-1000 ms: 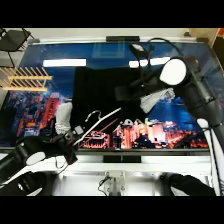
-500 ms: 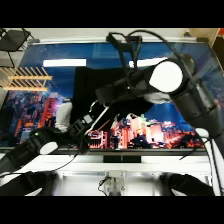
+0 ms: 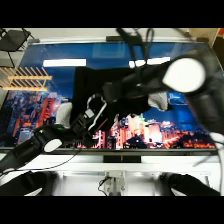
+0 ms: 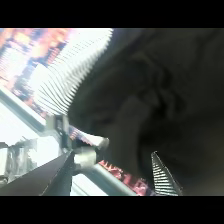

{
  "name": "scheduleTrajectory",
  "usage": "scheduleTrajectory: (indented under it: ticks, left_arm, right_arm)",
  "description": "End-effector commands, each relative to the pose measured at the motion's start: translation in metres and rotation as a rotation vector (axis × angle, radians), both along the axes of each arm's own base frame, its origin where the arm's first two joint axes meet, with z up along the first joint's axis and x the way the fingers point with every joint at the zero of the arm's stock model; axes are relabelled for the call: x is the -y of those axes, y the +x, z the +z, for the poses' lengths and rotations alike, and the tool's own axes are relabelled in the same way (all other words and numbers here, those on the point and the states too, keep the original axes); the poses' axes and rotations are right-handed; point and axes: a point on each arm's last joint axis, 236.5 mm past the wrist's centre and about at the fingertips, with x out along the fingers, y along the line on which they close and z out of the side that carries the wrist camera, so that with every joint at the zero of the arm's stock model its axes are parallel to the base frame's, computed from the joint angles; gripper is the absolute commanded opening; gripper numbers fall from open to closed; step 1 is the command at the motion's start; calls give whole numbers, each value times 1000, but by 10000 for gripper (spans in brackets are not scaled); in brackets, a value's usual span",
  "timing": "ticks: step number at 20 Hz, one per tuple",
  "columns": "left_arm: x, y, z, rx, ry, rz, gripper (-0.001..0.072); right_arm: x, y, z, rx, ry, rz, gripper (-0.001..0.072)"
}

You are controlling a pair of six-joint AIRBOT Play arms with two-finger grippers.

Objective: Fold the shirts.

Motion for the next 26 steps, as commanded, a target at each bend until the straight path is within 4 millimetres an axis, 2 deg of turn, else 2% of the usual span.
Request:
scheduleTrajectory:
  ticks: [1,3,5,6,7,8,10,12,13,15,18,26]
  left_arm:
    - [0,1,1,6,7,-8,52]
    - [-1,0,0,3,10,-8,52]
    - [-2,-2,-2,-4,18,-11,52]
    - [-3,-3,-3,-7,27,-19,52]
    - [-6,-6,-6,-10,50,-44,52]
    - [-10,-10,-9,-15,81,-74,52]
    - [-18,-16,-15,-34,122,-101,52]
    - [-23,-20,-18,-32,160,-150,52]
    - [-24,-19,-19,-24,167,-160,52]
    - [-28,-15,-19,-3,189,-177,52]
    - [-32,-18,-21,-11,211,-188,52]
    - [-36,-22,-25,-34,228,-193,51]
  right_arm:
    - [94,41,37,132,-36,-276,600]
    - [170,53,26,105,-150,-414,599]
    - [233,56,-1,39,-314,-424,600]
    - [254,58,-13,50,-420,-330,600]
    - [262,60,-22,93,-533,-139,600]
    - [257,58,-31,151,-624,104,600]
    - [222,49,-46,297,-685,618,600]
    - [185,45,-55,389,-649,854,600]
    - [176,45,-60,394,-664,910,600]
    - [170,45,-71,384,-746,993,600]
    - [155,50,-69,448,-770,1040,600]
    - [146,61,-78,490,-759,1092,600]
